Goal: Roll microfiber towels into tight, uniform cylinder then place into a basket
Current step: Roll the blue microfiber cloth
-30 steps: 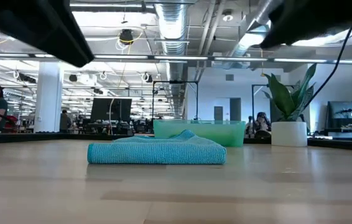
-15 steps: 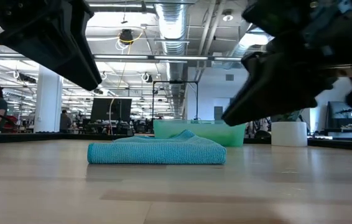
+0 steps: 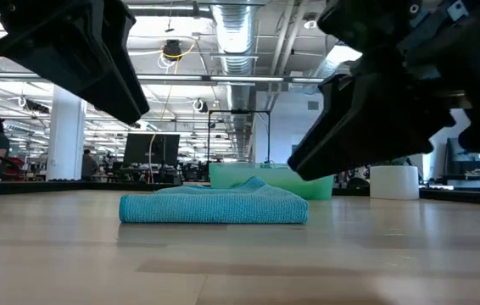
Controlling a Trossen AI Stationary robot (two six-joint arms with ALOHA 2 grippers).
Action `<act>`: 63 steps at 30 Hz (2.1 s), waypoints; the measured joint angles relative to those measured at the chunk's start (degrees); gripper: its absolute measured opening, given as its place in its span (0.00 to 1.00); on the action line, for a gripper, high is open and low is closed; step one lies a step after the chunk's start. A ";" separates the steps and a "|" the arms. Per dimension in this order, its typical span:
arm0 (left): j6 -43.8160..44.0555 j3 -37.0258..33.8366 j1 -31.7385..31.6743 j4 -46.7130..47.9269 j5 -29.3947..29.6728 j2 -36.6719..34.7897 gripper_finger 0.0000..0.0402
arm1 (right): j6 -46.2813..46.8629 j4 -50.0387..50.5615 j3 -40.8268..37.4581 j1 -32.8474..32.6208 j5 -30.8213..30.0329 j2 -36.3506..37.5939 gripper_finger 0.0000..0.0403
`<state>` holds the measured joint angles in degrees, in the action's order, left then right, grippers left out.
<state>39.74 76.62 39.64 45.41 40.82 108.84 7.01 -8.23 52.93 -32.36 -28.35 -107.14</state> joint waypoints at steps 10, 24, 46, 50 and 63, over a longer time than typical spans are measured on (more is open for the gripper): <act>-3.29 0.00 0.00 -2.93 1.70 0.00 0.45 | -2.36 -2.19 1.79 1.49 0.02 -4.80 0.59; -3.18 0.00 0.00 -3.64 1.86 0.00 0.45 | -4.45 21.20 14.66 -1.14 -0.03 -3.51 0.60; -4.74 -0.02 0.22 -5.21 -0.20 0.04 0.45 | 16.08 69.73 24.89 -1.03 -4.55 -3.53 0.59; -8.81 -0.01 0.22 -9.83 -0.05 0.04 0.45 | 19.76 73.63 24.87 -2.29 -5.18 -3.51 0.59; -11.59 -11.18 0.04 -22.76 -1.83 0.11 0.45 | 28.00 79.12 24.83 -6.44 -12.54 -0.13 0.59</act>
<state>28.15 65.44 39.68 22.65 38.98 108.95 35.00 70.89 77.76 -38.80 -40.89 -107.27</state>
